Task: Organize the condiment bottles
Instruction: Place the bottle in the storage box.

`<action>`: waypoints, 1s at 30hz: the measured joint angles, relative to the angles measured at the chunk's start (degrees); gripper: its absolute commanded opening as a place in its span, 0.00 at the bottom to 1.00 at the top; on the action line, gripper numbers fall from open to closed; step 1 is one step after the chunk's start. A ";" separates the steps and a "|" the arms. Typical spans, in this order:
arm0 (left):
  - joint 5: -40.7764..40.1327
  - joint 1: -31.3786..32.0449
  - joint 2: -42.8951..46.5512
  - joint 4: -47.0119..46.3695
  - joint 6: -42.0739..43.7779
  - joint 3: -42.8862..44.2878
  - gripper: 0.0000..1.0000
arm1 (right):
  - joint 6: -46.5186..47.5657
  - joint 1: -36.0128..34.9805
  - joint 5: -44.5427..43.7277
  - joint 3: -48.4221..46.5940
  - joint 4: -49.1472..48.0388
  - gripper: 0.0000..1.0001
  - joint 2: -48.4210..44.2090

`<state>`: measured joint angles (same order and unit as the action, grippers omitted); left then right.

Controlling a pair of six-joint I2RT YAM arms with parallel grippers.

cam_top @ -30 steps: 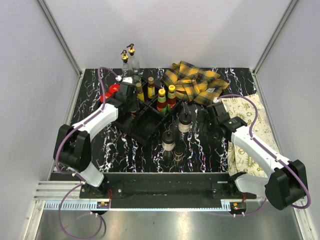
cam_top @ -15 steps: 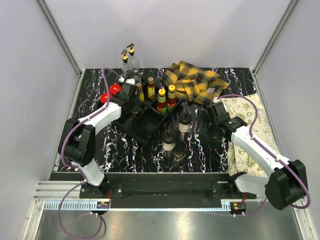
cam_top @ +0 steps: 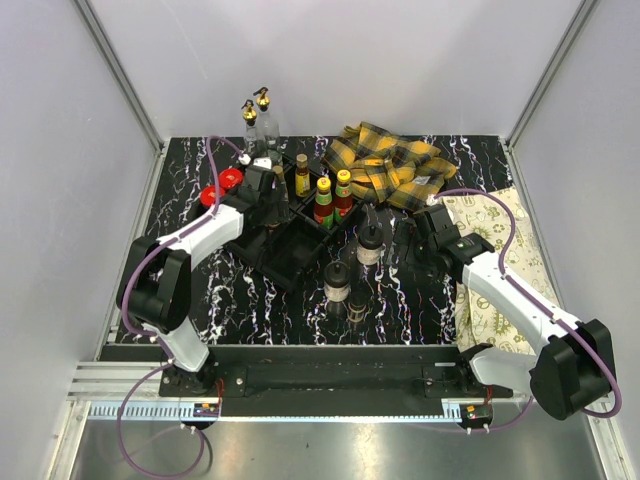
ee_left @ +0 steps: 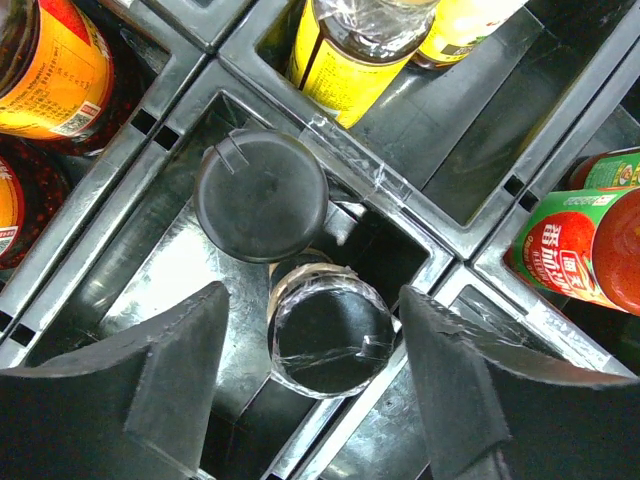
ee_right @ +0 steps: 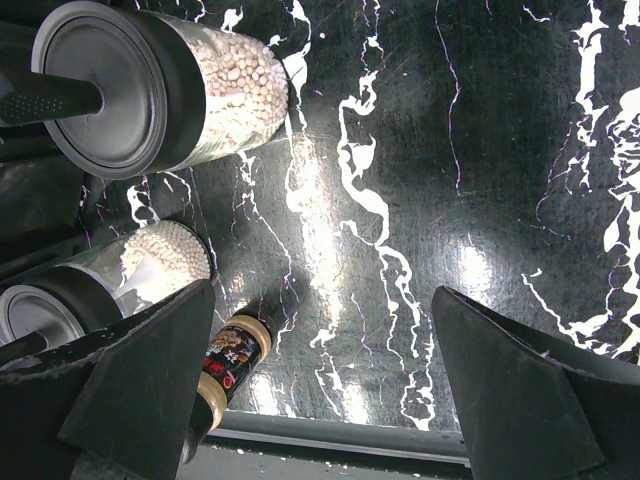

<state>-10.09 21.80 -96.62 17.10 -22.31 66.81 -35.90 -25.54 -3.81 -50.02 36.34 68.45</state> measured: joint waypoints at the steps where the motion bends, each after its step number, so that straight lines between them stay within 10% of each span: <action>1: -0.02 0.04 0.00 0.04 0.02 0.00 0.75 | 0.00 0.00 0.00 0.00 0.00 1.00 0.00; 11: -2.91 1.88 6.99 4.13 -0.83 0.00 0.99 | 0.00 0.00 0.00 0.00 0.00 1.00 -0.11; 21: -5.16 5.44 21.68 6.84 -1.42 -0.76 0.99 | -0.11 0.00 -0.11 0.02 0.04 1.00 -1.03; 30: -7.74 24.61 27.54 9.60 -1.20 -1.86 0.99 | -0.44 0.00 -0.11 0.22 0.11 1.00 -3.50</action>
<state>-17.82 46.41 -69.08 26.70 -23.51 64.95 -36.34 -25.54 -3.92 -49.80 36.45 64.95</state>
